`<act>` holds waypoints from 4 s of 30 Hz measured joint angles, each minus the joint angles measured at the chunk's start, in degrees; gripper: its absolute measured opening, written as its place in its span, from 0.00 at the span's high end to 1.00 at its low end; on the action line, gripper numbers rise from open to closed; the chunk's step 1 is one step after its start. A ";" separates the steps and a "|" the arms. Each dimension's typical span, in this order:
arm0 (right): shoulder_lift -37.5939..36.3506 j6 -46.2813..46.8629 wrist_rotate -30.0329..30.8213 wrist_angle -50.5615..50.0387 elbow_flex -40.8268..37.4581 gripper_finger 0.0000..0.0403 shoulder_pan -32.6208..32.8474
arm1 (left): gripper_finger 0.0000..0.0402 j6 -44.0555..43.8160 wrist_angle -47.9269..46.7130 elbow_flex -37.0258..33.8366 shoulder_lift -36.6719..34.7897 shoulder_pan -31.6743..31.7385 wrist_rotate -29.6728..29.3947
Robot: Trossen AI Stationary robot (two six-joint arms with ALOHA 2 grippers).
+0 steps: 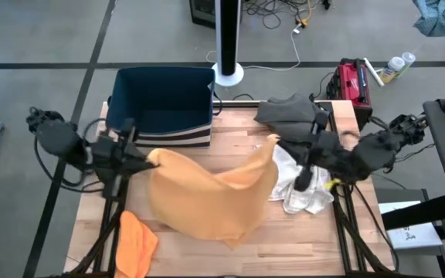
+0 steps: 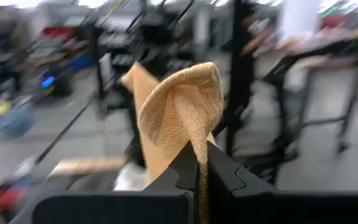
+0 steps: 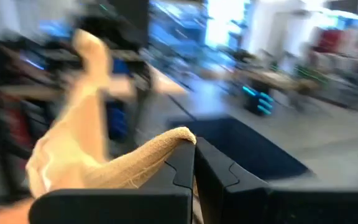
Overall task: Fold towel
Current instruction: Fold the yellow kitchen towel
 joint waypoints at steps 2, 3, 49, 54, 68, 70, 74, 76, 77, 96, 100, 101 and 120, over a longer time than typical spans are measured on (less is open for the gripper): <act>0.44 3.39 6.45 -5.75 -0.06 1.00 -0.66 | 1.00 -1.04 -2.60 -0.83 0.22 0.00 -4.63; 0.69 5.29 10.47 -8.16 -0.06 1.00 -1.13 | 1.00 -1.37 -3.45 -1.13 0.24 0.03 -7.65; 30.11 25.82 -37.78 -16.41 -10.13 1.00 -5.20 | 1.00 -28.58 20.64 -51.36 -0.85 3.22 15.82; 39.45 25.65 -36.93 -15.44 -10.13 1.00 -8.47 | 1.00 -32.41 26.05 -58.82 2.24 9.08 13.90; 38.75 20.27 -18.83 -30.41 -9.30 1.00 -26.73 | 1.00 -25.62 27.71 -53.39 11.11 37.55 10.01; 34.55 25.25 -11.69 -35.29 -8.34 1.00 -28.88 | 1.00 -24.55 24.11 -48.49 10.54 41.16 10.28; 24.62 29.01 -7.23 -35.78 -8.41 1.00 -28.73 | 1.00 -19.48 20.49 -40.28 8.90 42.14 14.36; 19.95 28.87 -6.88 -34.21 -8.66 1.00 -27.29 | 1.00 -18.35 19.83 -37.66 8.68 40.54 17.71; 17.94 28.84 -6.88 -33.40 -8.86 1.00 -26.24 | 1.00 -17.81 19.68 -36.90 8.43 39.34 18.78; 16.40 28.67 -13.49 -23.55 -9.67 1.00 -0.43 | 1.00 -22.56 11.01 -35.62 8.70 4.03 12.97; 19.63 30.14 -15.00 -23.65 -9.70 1.00 3.19 | 1.00 -26.31 11.82 -36.08 9.06 -2.16 11.35; 20.58 30.46 -15.18 -23.76 -9.70 1.00 3.99 | 1.00 -27.08 11.93 -36.32 9.46 -3.54 10.48; 40.53 50.34 -34.18 -24.01 -10.02 1.00 10.49 | 0.96 -39.45 21.79 -40.78 29.64 -10.86 16.30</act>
